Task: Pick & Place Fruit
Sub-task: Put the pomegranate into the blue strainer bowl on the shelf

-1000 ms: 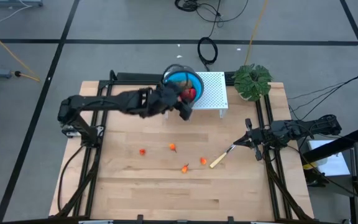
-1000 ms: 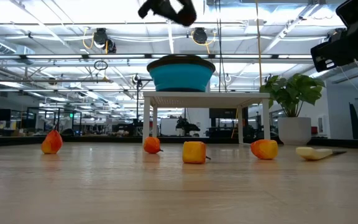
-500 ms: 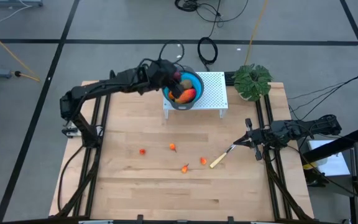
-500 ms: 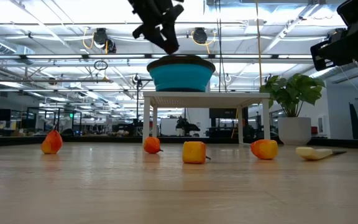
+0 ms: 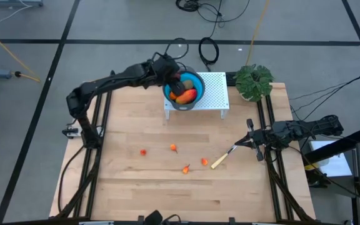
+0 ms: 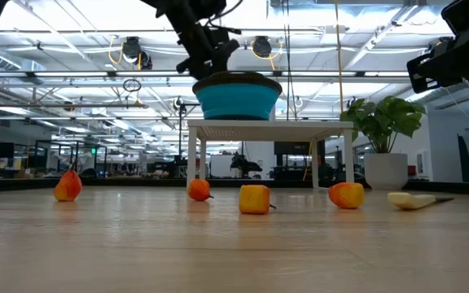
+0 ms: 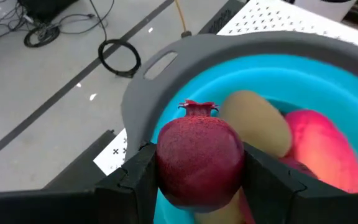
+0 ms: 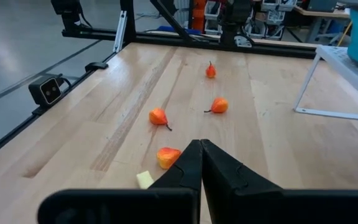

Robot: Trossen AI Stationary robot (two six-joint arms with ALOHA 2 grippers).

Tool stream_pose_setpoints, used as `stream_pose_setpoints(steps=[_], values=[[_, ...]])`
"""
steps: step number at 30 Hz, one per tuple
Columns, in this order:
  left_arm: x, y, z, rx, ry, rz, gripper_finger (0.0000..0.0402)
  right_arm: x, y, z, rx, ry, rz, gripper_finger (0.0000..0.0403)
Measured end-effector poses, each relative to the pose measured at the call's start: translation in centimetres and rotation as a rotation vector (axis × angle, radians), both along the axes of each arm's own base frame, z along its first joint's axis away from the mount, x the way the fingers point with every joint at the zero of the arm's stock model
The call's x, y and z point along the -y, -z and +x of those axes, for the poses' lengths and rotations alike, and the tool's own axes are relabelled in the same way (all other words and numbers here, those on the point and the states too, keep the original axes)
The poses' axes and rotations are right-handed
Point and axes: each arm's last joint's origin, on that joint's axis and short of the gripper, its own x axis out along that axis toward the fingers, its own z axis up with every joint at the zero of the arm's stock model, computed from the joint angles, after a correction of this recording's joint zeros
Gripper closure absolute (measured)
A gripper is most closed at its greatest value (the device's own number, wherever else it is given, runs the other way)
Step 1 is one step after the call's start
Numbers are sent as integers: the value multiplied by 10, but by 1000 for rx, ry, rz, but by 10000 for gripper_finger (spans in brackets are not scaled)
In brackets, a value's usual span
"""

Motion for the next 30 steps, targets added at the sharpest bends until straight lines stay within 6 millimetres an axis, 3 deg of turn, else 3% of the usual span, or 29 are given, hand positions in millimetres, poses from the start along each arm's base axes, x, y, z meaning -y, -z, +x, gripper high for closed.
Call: stream_pose_setpoints(steps=[16,30], values=[[-5,13,1,-52,7,-44,215,0,0,0,-1,1,-1,403],[-6,11,2,-32,26,-49,204,0,0,0,0,-1,-2,403]])
